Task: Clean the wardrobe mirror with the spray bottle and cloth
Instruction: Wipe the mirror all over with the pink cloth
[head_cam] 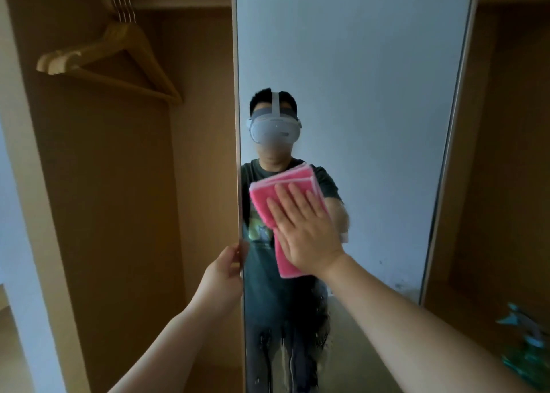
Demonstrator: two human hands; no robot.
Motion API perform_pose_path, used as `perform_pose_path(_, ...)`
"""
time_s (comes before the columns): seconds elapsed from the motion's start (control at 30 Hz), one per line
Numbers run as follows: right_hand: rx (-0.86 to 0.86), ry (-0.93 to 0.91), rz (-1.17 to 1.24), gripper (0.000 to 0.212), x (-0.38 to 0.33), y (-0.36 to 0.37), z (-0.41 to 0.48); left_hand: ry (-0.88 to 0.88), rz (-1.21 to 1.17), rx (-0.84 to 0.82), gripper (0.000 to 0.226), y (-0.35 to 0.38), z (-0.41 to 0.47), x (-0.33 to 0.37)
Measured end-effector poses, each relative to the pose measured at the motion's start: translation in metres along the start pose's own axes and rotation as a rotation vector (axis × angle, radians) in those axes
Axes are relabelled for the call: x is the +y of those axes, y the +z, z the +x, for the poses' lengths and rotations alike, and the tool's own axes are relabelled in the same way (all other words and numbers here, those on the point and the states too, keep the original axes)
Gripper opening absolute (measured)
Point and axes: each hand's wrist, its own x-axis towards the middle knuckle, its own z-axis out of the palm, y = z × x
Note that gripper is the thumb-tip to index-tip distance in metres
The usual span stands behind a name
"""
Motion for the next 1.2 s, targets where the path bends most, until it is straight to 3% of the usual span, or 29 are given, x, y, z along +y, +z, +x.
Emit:
perform_pose_path(0.23, 0.041, 0.104, -0.014, 0.055, 0.055, -0.018, 0.037, -0.018, 0.076, 0.052, 0.040, 0.001, 0.003, -0.004)
perform_pose_path(0.63, 0.024, 0.143, -0.023, 0.057, 0.046, -0.015, 0.020, -0.018, 0.096, 0.118, 0.034, 0.004, 0.011, -0.017)
perform_pose_path(0.93, 0.006, 0.166, -0.008, 0.061, 0.012, 0.006, -0.047, 0.058, 0.169, 0.128, 0.030, 0.006, 0.009, -0.015)
perform_pose_path(1.2, -0.118, -0.010, 0.031, 0.061, -0.017, 0.028, -0.144, 0.071, 0.225, 0.138, 0.032, 0.008, 0.010, -0.014)
